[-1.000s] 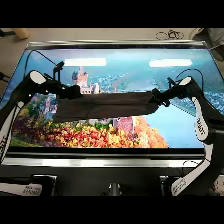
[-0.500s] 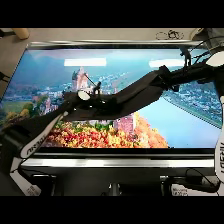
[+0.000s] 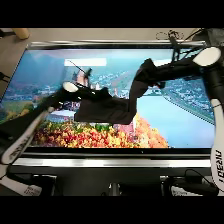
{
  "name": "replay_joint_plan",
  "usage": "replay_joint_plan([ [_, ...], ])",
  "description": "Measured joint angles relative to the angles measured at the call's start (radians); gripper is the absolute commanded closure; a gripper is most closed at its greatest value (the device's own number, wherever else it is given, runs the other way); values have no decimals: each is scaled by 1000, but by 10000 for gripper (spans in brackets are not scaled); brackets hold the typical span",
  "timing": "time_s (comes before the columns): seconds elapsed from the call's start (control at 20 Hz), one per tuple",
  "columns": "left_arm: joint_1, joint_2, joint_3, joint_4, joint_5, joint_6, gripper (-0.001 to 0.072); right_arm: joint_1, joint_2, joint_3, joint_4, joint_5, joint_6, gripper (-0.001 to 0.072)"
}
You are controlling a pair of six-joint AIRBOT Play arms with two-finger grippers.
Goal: Fold the shirts.
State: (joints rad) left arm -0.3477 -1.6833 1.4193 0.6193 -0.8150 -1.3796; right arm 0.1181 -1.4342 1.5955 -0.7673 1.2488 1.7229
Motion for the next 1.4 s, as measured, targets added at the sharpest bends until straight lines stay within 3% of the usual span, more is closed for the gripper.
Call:
replay_joint_plan([
  [0.2,285,261,0,257,-97,-49,676,187,-174,0,145,-195,-22,691],
  [0.25,350,325,0,286,-127,-54,676,232,-225,0,202,-243,-34,613],
  [0.3,403,378,0,309,-148,-58,676,276,-280,0,267,-288,-50,301],
  [0.35,454,431,0,332,-173,-60,675,317,-332,0,336,-335,-74,71],
  [0.4,491,474,0,346,-196,-60,675,345,-373,0,405,-367,-106,54],
  [0.55,557,566,0,386,-269,-60,675,360,-438,1,569,-391,-216,55],
  [0.65,575,594,-3,413,-296,-58,675,306,-429,1,536,-317,-235,55],
  [0.75,584,608,-18,428,-308,-58,675,212,-388,1,375,-201,-202,68],
  [0.95,591,620,-75,441,-319,-58,675,53,-351,-33,-106,29,-70,86],
  [1.15,567,624,-119,443,-320,-58,675,36,-412,-77,-172,44,-85,95],
  [1.3,522,625,-130,443,-320,-60,675,55,-465,-88,-92,-24,-108,333],
  [1.35,504,626,-132,443,-320,-60,675,55,-478,-89,-60,-43,-118,671],
  [1.4,488,626,-134,441,-320,-60,675,53,-490,-90,-34,-66,-133,693],
])
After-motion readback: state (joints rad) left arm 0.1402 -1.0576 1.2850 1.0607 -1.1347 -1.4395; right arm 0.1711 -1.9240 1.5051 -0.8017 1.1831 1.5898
